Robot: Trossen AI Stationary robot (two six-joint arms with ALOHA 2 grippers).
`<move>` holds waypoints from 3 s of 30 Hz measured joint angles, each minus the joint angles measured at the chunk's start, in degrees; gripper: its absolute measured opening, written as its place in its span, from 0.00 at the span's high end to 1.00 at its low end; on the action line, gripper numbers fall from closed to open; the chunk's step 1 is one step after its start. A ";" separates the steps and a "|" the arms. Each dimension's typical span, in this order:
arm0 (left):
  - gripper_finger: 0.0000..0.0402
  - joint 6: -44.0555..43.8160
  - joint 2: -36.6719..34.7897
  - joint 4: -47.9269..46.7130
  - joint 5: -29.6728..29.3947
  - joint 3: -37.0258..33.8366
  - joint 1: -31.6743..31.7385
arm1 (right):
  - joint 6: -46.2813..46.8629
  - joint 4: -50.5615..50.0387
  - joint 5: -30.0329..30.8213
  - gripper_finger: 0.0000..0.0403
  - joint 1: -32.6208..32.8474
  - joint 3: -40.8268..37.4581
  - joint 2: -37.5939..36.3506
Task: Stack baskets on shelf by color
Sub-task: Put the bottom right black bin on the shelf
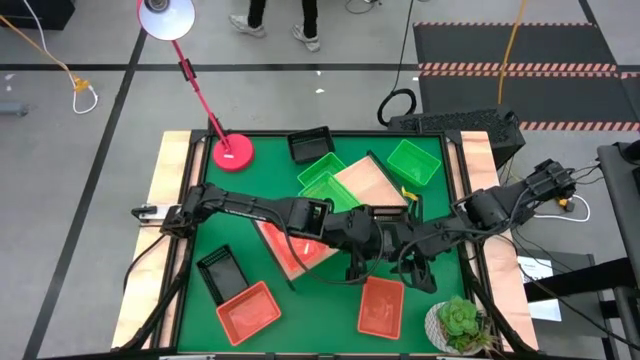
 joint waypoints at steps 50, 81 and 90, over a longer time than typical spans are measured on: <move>0.62 -4.11 -4.41 1.50 -17.48 0.00 -1.21 | -9.36 -11.12 8.47 0.98 -0.09 -0.02 -11.36; 0.44 -21.74 -4.20 -14.64 -14.82 -8.55 2.35 | -34.49 -10.26 15.58 0.98 -0.07 -0.02 -18.34; 0.44 -20.94 -4.20 -14.16 -14.42 -8.55 1.84 | -43.45 -10.46 16.11 0.98 -2.96 -0.02 -18.29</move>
